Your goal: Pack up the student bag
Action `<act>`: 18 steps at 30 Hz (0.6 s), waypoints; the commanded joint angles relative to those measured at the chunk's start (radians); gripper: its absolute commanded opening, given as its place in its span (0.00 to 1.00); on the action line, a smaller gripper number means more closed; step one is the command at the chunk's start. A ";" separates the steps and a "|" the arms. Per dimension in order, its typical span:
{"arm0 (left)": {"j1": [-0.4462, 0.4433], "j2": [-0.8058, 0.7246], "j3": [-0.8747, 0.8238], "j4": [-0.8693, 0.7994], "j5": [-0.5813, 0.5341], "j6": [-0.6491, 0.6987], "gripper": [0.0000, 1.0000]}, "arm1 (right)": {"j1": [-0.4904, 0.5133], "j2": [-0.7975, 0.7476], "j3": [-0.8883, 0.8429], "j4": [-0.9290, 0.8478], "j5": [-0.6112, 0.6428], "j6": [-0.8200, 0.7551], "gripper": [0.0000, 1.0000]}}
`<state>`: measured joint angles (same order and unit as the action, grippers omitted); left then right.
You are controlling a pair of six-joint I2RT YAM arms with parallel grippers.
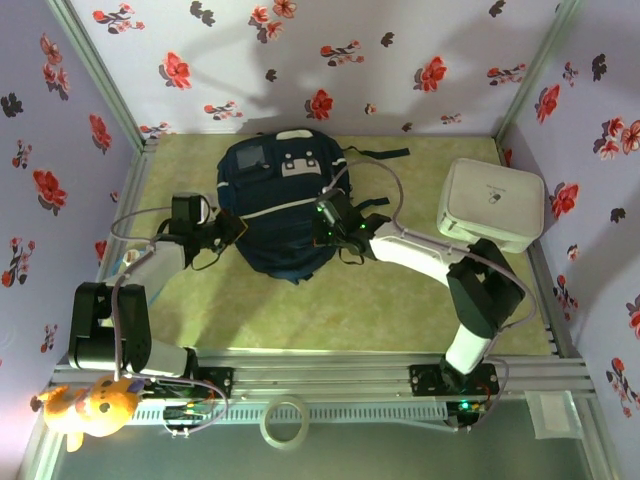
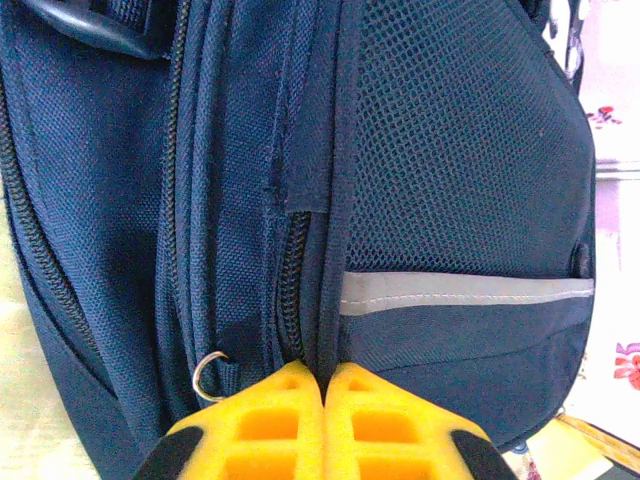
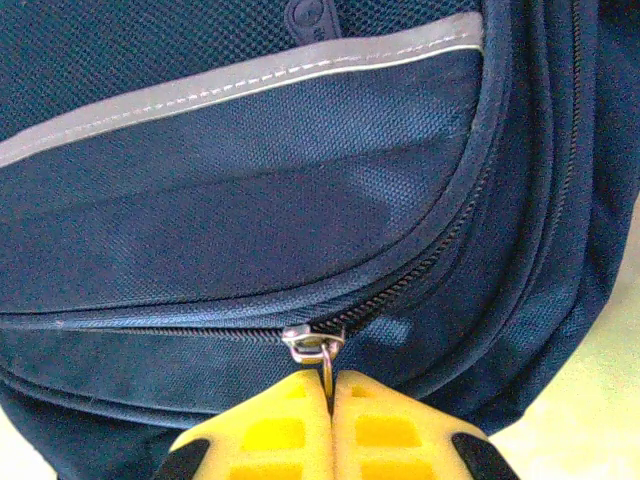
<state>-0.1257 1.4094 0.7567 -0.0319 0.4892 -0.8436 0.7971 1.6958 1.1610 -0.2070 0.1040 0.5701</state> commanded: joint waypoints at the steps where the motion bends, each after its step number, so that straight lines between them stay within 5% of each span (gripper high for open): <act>1: -0.021 0.016 0.056 -0.038 -0.023 0.073 0.00 | 0.030 -0.092 -0.085 -0.015 -0.014 0.016 0.00; 9: -0.038 0.137 0.177 -0.024 -0.053 0.089 0.00 | 0.090 -0.151 -0.242 0.183 -0.104 0.076 0.00; 18: -0.028 0.198 0.305 -0.066 -0.185 0.080 0.36 | 0.102 -0.020 -0.147 0.338 -0.099 0.131 0.00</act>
<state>-0.1608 1.6096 1.0355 -0.0956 0.3725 -0.7647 0.8848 1.6409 0.9558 0.0586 0.0181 0.6640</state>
